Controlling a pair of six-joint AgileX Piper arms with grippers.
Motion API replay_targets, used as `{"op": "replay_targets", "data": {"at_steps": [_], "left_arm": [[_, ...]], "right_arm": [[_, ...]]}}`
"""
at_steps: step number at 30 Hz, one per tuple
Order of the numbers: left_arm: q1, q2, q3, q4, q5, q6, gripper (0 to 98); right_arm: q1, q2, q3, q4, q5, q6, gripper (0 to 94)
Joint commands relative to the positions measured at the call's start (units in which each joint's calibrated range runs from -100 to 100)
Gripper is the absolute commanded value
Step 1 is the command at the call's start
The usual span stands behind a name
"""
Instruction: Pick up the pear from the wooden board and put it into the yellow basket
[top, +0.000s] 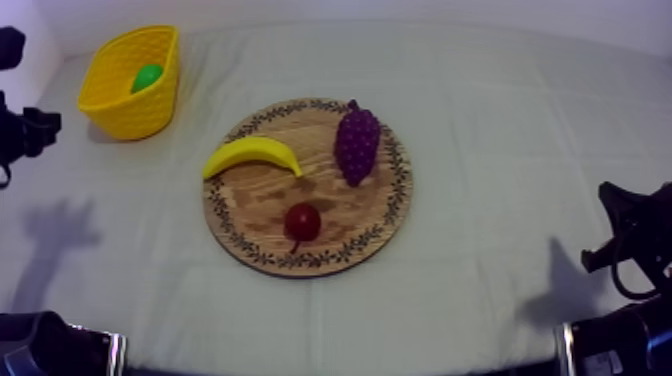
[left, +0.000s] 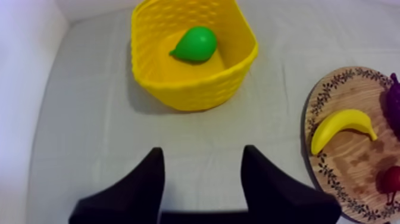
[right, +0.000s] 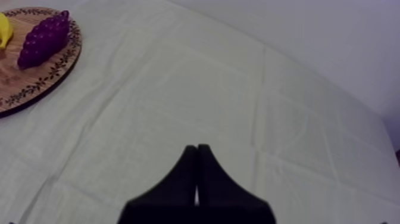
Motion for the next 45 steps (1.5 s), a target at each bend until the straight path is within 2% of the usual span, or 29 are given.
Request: {"op": "replay_targets", "data": {"at_steps": [1, 12, 24, 31, 37, 42, 45], "left_arm": [[-0.06, -3.91, 5.26, 0.15, -2.71, -0.08, 44.5], [-0.2, -17.64, 16.7, 0.4, -7.28, 0.76, 35.4], [0.49, -31.64, 31.66, 0.23, -13.85, 5.38, 19.4], [2.11, -37.11, 36.55, -0.96, -15.91, 8.41, 12.2], [3.18, -40.72, 38.08, -4.73, -16.13, 12.28, 7.7], [3.73, -43.19, 37.96, -9.92, -12.74, 18.0, 5.3], [3.94, -44.6, 37.62, -12.0, -10.38, 20.4, 2.3]], "right_arm": [[0.0, -0.03, -0.02, 0.01, 0.02, 0.02, 0.4], [0.0, -0.03, -0.02, 0.01, 0.02, 0.02, 0.4], [0.0, -0.03, -0.02, 0.01, 0.02, 0.02, 0.4], [0.0, -0.03, -0.02, 0.01, 0.02, 0.02, 0.4], [0.0, -0.03, -0.02, 0.01, 0.02, 0.02, 0.4], [0.0, -0.03, -0.02, 0.01, 0.02, 0.02, 0.4], [0.0, -0.03, -0.02, 0.01, 0.02, 0.02, 0.4]]}}
